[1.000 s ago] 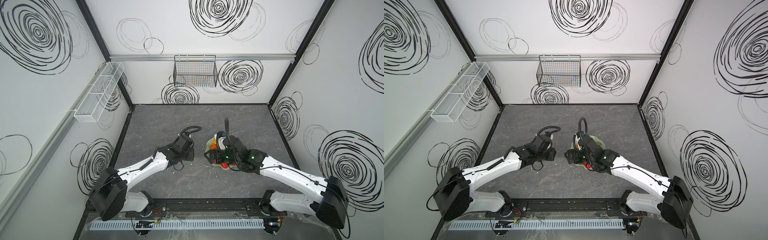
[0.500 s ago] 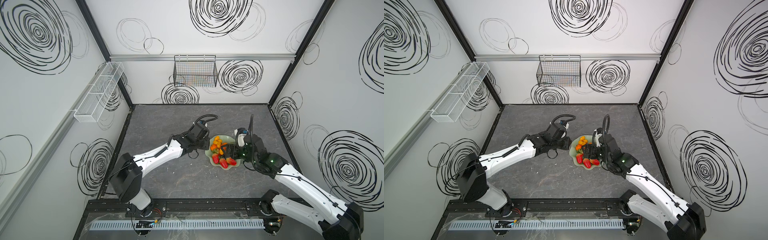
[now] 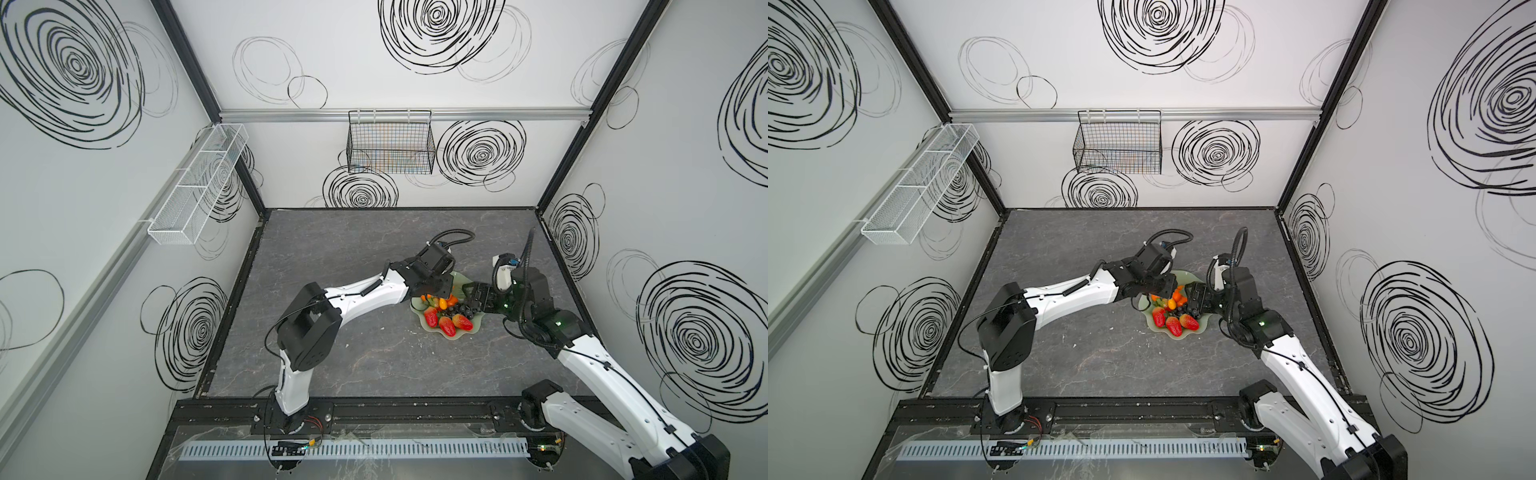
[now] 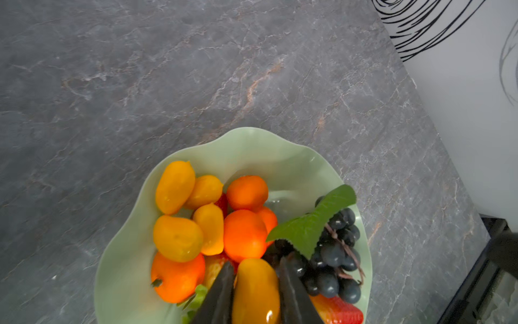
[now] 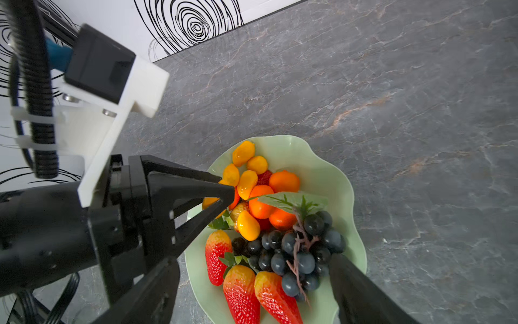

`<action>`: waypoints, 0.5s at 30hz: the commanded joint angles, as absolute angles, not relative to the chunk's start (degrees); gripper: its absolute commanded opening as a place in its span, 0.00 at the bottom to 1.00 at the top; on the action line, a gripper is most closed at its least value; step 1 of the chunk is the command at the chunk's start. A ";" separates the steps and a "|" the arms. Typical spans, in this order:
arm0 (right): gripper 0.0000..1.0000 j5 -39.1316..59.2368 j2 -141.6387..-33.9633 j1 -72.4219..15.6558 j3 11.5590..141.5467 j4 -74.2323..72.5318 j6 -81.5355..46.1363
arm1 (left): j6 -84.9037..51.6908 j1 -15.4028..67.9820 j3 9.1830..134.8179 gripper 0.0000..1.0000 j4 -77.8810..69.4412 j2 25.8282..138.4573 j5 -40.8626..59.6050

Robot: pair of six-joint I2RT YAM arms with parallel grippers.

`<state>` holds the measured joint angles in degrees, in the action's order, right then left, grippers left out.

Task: Place and organize the fake fruits in the fruit bowl
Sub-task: 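Lower the left gripper into the bowl and open it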

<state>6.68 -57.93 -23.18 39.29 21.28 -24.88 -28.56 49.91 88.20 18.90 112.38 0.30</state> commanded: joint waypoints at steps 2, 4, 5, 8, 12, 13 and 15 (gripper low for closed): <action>0.88 8.25 -57.57 -21.75 38.24 21.82 -23.31 | -26.86 49.77 93.72 0.31 19.81 115.92 -0.03; 0.88 8.34 -57.39 -21.24 37.87 21.73 -23.25 | -26.72 49.66 95.49 0.31 20.17 117.66 -0.40; 0.88 8.43 -57.35 -21.03 37.75 21.75 -23.14 | -26.66 49.57 96.07 0.31 20.28 118.36 -0.51; 0.88 8.53 -57.31 -20.26 37.44 21.75 -22.96 | -26.65 49.52 97.58 0.31 20.45 120.27 -1.15; 0.88 9.22 -57.65 -19.22 37.17 21.35 -22.77 | -26.56 49.33 99.76 0.32 20.88 122.58 -1.89; 0.88 9.38 -57.82 -19.16 37.18 21.27 -22.68 | -26.43 49.31 100.37 0.33 21.15 123.05 -2.16; 0.88 9.58 -57.94 -18.83 37.26 21.15 -22.60 | -26.24 49.21 101.46 0.33 21.67 123.89 -2.50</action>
